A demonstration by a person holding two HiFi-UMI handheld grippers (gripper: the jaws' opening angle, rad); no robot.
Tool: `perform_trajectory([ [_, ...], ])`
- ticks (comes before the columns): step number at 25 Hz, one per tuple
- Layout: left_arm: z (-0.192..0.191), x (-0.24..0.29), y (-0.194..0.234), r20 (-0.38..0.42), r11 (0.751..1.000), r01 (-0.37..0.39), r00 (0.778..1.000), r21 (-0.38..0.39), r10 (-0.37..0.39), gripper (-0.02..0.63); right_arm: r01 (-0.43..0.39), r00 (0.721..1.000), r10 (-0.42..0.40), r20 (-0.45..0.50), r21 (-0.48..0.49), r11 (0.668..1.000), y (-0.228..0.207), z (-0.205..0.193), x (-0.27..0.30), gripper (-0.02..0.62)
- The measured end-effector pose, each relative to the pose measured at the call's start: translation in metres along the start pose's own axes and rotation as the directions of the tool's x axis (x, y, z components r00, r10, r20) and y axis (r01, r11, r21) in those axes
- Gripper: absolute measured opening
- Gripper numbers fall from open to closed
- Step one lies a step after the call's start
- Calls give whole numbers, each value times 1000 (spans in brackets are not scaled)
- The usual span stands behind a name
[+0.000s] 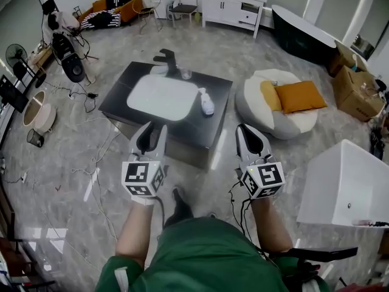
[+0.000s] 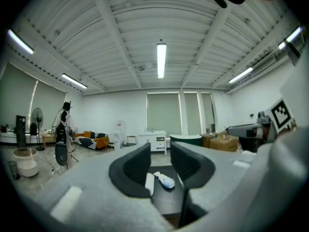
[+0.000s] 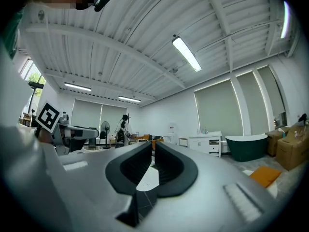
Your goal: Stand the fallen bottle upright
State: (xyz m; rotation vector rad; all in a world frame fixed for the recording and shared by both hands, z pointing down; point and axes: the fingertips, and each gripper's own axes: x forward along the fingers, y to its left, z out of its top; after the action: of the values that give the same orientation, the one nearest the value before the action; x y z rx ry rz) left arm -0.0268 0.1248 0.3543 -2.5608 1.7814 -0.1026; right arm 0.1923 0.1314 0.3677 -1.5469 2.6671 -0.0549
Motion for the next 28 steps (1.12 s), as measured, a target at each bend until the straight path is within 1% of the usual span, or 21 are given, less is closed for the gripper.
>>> perform_trajectory([
  [5, -7, 25, 36, -2, 1000, 12, 1000, -20, -12, 127, 22, 999, -22, -33, -3, 1000, -3, -12, 40, 5],
  [9, -16, 53, 84, -13, 999, 7, 1000, -47, -8, 127, 36, 998, -36, -56, -15, 999, 2, -21, 85, 5],
  [15, -27, 99, 153, -11, 996, 43, 999, -84, -44, 127, 71, 991, -76, -109, -44, 996, 9, -35, 162, 5],
  [21, -56, 134, 211, -52, 988, 71, 996, -134, -78, 127, 88, 977, -98, -188, -62, 994, 18, -56, 233, 5],
  [24, -68, 148, 233, -59, 984, 86, 994, -155, -96, 127, 99, 969, -111, -220, -67, 993, 21, -67, 257, 5],
  [28, -83, 165, 256, -72, 978, 97, 991, -185, -112, 127, 118, 952, -132, -277, -67, 991, 20, -84, 282, 5],
])
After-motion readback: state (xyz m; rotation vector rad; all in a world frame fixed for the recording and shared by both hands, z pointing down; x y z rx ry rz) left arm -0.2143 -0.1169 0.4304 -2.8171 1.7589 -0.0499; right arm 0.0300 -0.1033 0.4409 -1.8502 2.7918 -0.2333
